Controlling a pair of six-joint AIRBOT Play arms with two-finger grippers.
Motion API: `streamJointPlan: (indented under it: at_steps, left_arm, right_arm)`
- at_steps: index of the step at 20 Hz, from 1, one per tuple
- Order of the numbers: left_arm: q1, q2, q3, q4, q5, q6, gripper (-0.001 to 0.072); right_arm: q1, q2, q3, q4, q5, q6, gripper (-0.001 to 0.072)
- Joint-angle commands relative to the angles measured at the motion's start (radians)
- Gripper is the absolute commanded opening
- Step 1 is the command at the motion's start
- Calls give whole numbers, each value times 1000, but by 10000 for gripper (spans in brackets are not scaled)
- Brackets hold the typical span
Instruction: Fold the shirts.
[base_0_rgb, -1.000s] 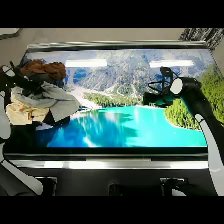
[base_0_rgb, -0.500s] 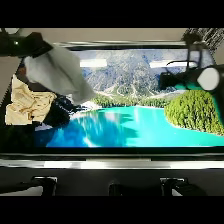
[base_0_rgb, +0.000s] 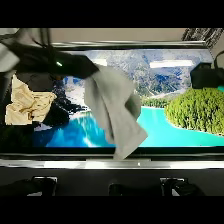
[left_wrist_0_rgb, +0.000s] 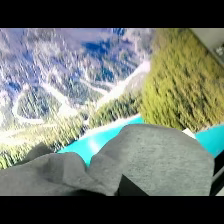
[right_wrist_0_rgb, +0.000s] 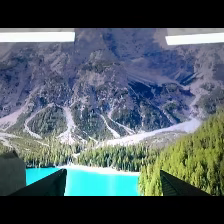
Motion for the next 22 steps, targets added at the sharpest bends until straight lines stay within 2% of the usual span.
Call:
streamJointPlan:
  at_steps: [1, 2, 3, 4, 5, 8, 10, 11, 13, 15, 18, 22]
  left_arm:
    - [-56, -127, -130, -1, 5, -1, 28]
    - [-63, -190, -151, -5, 13, -2, 29]
    - [-69, -262, -154, -26, 22, -2, 93]
    - [-67, -320, -147, -71, 22, -10, 443]
    - [-51, -366, -128, -119, 9, -13, 718]
    - [61, -369, -60, -116, -50, -5, 708]
    - [170, -327, -53, -65, -168, 31, 706]
    - [219, -308, -68, -29, -251, 44, 704]
    - [294, -257, -186, -18, -291, 79, 703]
    - [331, -205, -373, -30, -222, 92, 703]
    - [347, -185, -631, -172, -77, 136, 702]
    - [347, -187, -805, -343, 62, 217, 701]
  right_arm:
    - [1, -32, -8, 11, 212, 2, 684]
    - [1, -66, -29, 41, 208, -8, 685]
    - [1, -108, -62, 92, 178, -25, 685]
    - [1, -156, -98, 152, 132, -39, 685]
    - [1, -208, -128, 217, 102, -62, 685]
    - [1, -387, -169, 492, 160, -174, 685]
    - [1, -474, -206, 662, 214, -250, 686]
    - [1, -497, -243, 711, 212, -268, 686]
    - [1, -518, -342, 740, 176, -271, 686]
    - [2, -517, -449, 763, 151, -278, 686]
    - [2, -517, -581, 836, 100, -294, 694]
    - [4, -518, -664, 890, 27, -300, 694]
